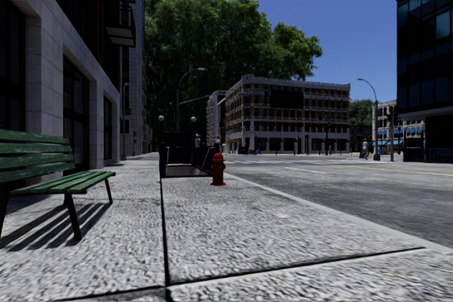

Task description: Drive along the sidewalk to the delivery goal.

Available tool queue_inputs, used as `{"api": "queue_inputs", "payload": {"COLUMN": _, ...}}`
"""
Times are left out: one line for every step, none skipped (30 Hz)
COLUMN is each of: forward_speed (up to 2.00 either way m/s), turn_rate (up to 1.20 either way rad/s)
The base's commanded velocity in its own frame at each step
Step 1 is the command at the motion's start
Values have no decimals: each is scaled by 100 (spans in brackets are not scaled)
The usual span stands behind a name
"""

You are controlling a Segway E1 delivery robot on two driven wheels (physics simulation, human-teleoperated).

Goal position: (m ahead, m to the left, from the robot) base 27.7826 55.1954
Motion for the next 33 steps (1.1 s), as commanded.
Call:
{"api": "queue_inputs", "payload": {"forward_speed": 200, "turn_rate": 34}}
{"api": "queue_inputs", "payload": {"forward_speed": 200, "turn_rate": 34}}
{"api": "queue_inputs", "payload": {"forward_speed": 200, "turn_rate": 34}}
{"api": "queue_inputs", "payload": {"forward_speed": 200, "turn_rate": 34}}
{"api": "queue_inputs", "payload": {"forward_speed": 200, "turn_rate": 34}}
{"api": "queue_inputs", "payload": {"forward_speed": 200, "turn_rate": 34}}
{"api": "queue_inputs", "payload": {"forward_speed": 200, "turn_rate": 34}}
{"api": "queue_inputs", "payload": {"forward_speed": 200, "turn_rate": 34}}
{"api": "queue_inputs", "payload": {"forward_speed": 200, "turn_rate": 34}}
{"api": "queue_inputs", "payload": {"forward_speed": 200, "turn_rate": 34}}
{"api": "queue_inputs", "payload": {"forward_speed": 200, "turn_rate": 34}}
{"api": "queue_inputs", "payload": {"forward_speed": 200, "turn_rate": 34}}
{"api": "queue_inputs", "payload": {"forward_speed": 200, "turn_rate": 34}}
{"api": "queue_inputs", "payload": {"forward_speed": 200, "turn_rate": 34}}
{"api": "queue_inputs", "payload": {"forward_speed": 200, "turn_rate": 34}}
{"api": "queue_inputs", "payload": {"forward_speed": 200, "turn_rate": 34}}
{"api": "queue_inputs", "payload": {"forward_speed": 200, "turn_rate": 34}}
{"api": "queue_inputs", "payload": {"forward_speed": 200, "turn_rate": 34}}
{"api": "queue_inputs", "payload": {"forward_speed": 200, "turn_rate": 34}}
{"api": "queue_inputs", "payload": {"forward_speed": 200, "turn_rate": 34}}
{"api": "queue_inputs", "payload": {"forward_speed": 200, "turn_rate": 34}}
{"api": "queue_inputs", "payload": {"forward_speed": 200, "turn_rate": 34}}
{"api": "queue_inputs", "payload": {"forward_speed": 200, "turn_rate": 34}}
{"api": "queue_inputs", "payload": {"forward_speed": 200, "turn_rate": 34}}
{"api": "queue_inputs", "payload": {"forward_speed": 200, "turn_rate": 34}}
{"api": "queue_inputs", "payload": {"forward_speed": 200, "turn_rate": 34}}
{"api": "queue_inputs", "payload": {"forward_speed": 200, "turn_rate": 34}}
{"api": "queue_inputs", "payload": {"forward_speed": 200, "turn_rate": 34}}
{"api": "queue_inputs", "payload": {"forward_speed": 200, "turn_rate": 34}}
{"api": "queue_inputs", "payload": {"forward_speed": 200, "turn_rate": 34}}
{"api": "queue_inputs", "payload": {"forward_speed": 200, "turn_rate": 34}}
{"api": "queue_inputs", "payload": {"forward_speed": 200, "turn_rate": 34}}
{"api": "queue_inputs", "payload": {"forward_speed": 200, "turn_rate": 34}}
